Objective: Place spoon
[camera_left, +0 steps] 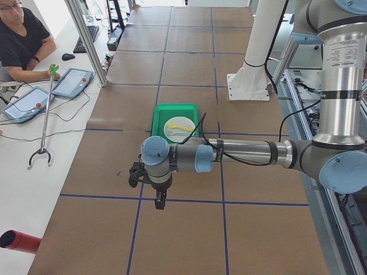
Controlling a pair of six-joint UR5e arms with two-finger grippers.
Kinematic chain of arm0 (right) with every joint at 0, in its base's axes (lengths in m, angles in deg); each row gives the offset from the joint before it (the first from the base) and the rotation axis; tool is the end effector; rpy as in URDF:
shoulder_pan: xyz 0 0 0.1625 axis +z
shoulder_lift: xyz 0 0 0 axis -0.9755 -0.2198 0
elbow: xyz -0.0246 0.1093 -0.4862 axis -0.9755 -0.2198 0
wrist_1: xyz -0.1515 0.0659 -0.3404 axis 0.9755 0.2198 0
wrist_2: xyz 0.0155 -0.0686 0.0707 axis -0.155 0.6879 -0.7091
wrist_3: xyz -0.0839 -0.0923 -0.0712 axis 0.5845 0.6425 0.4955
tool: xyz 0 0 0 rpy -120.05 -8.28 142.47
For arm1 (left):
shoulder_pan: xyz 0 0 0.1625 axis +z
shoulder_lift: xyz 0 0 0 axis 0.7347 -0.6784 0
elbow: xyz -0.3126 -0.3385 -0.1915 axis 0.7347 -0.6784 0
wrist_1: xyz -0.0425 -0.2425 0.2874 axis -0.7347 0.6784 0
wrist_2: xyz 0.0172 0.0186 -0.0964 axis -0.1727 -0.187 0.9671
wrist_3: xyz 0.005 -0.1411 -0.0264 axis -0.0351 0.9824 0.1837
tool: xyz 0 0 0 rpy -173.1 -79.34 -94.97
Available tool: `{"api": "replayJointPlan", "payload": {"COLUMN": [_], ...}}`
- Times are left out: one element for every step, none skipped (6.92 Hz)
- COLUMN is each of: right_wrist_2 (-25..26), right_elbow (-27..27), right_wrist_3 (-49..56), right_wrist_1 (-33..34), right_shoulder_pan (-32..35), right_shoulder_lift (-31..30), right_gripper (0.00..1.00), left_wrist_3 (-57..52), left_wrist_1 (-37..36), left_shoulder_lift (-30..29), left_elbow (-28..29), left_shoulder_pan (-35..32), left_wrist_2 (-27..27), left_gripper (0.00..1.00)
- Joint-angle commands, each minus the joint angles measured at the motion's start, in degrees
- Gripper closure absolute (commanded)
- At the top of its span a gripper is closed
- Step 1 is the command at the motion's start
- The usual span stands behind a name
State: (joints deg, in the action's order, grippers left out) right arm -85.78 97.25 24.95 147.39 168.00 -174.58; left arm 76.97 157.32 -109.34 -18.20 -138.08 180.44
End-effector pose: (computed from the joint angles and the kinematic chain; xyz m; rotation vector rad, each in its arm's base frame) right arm 0.0448 -0.3880 0.7862 0.0068 -0.7056 0.0221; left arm -0.0390 -0.4253 0.7524 0.0343 0.7716 0.0538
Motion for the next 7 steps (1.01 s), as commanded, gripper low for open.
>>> {"api": "replayJointPlan", "payload": {"right_wrist_2": [0.0, 0.0, 0.0, 0.0, 0.0, 0.0, 0.0], "right_elbow": [0.0, 0.0, 0.0, 0.0, 0.0, 0.0, 0.0], "right_wrist_3": [0.0, 0.0, 0.0, 0.0, 0.1, 0.0, 0.0], "right_wrist_1": [0.0, 0.0, 0.0, 0.0, 0.0, 0.0, 0.0], "right_shoulder_pan": [0.0, 0.0, 0.0, 0.0, 0.0, 0.0, 0.0], "right_shoulder_lift": [0.0, 0.0, 0.0, 0.0, 0.0, 0.0, 0.0], "right_gripper": [0.0, 0.0, 0.0, 0.0, 0.0, 0.0, 0.0], "left_wrist_3": [0.0, -0.1, 0.0, 3.0, 10.4, 19.4, 26.0], "left_wrist_1": [0.2, 0.7, 3.3, 5.5, 5.5, 5.4, 5.7], "left_shoulder_lift": [0.0, -0.2, -0.6, -0.8, -1.1, -1.6, -3.6], "left_elbow": [0.5, 0.5, 0.3, -0.1, -5.1, -10.8, -13.3], "left_shoulder_pan": [0.0, 0.0, 0.3, 2.8, 6.1, 11.6, 15.9], "left_wrist_2": [1.0, 0.9, 0.8, 1.1, 1.1, 0.9, 1.1], "left_gripper": [0.0, 0.0, 0.0, 0.0, 0.0, 0.0, 0.0]}}
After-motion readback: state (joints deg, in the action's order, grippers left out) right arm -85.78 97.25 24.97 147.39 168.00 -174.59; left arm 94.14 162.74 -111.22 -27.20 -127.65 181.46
